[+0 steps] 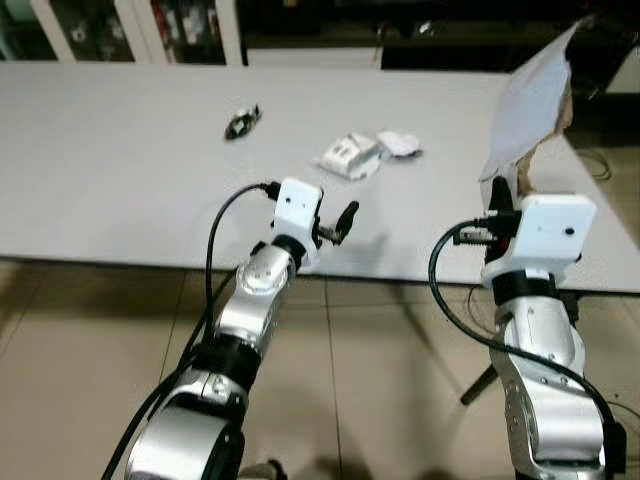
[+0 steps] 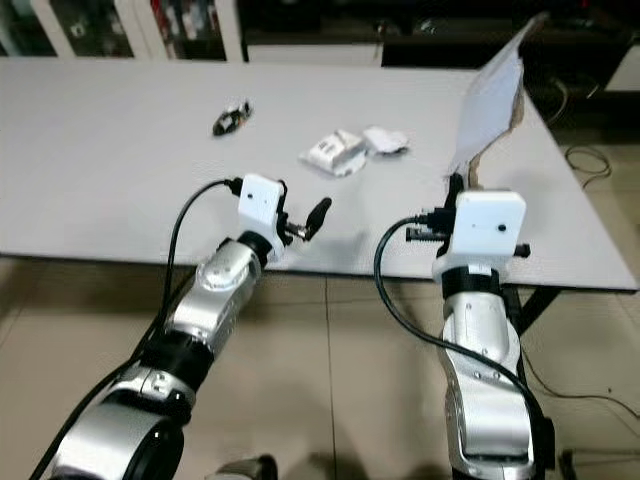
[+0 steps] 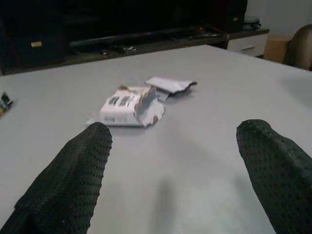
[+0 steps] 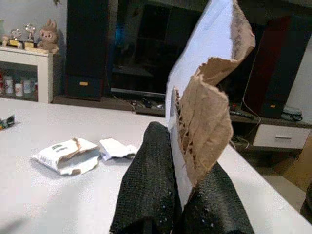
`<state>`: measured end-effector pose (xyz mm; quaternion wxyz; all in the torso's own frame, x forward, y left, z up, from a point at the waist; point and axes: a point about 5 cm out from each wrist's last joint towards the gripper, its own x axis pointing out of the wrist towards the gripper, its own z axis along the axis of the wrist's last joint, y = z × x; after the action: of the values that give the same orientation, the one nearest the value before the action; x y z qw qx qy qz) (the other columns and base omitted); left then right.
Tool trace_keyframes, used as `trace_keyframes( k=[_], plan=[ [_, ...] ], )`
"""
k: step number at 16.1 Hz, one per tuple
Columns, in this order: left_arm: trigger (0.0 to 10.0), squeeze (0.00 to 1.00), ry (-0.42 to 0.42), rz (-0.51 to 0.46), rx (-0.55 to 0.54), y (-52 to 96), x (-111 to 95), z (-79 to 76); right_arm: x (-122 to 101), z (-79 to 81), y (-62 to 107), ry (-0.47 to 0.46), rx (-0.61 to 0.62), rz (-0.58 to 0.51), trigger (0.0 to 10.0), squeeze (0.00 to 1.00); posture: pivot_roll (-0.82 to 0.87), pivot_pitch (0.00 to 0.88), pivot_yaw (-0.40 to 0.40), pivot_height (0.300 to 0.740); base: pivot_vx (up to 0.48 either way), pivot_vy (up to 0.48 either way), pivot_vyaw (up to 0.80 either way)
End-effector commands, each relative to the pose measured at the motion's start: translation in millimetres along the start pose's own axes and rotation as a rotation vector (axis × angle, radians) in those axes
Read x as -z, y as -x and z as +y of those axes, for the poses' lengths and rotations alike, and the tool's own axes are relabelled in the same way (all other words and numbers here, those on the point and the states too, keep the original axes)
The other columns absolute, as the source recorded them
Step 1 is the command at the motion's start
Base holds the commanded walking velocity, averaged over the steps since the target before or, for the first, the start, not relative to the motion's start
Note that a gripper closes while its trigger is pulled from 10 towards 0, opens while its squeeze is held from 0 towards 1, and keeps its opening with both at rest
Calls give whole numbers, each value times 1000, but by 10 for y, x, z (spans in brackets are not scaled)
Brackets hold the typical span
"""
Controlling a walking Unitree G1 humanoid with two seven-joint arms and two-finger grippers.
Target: Picking trash to rubbish bin
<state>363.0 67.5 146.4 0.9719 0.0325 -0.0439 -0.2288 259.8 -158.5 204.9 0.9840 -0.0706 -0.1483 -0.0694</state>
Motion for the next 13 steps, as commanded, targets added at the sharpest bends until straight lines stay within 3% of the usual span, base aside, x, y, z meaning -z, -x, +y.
trace_keyframes(
  k=[1, 11, 13],
  plan=[
    [10000, 0, 1, -7, 9, -8, -36, 12, -16, 16, -16, 1, -8, -9, 10000, 0, 63, 83, 6, 740, 480, 0, 0],
    [10000, 0, 1, 12, 4, -1, 3, 5, -9, 35, -24, 7, -19, -7, 10000, 0, 59, 81, 5, 740, 480, 0, 0],
    [10000, 0, 9, 27, -31, 2, 31, 19, -5, 36, -28, 10, -21, -4, 10000, 0, 59, 81, 3, 740, 204, 0, 0]
  ],
)
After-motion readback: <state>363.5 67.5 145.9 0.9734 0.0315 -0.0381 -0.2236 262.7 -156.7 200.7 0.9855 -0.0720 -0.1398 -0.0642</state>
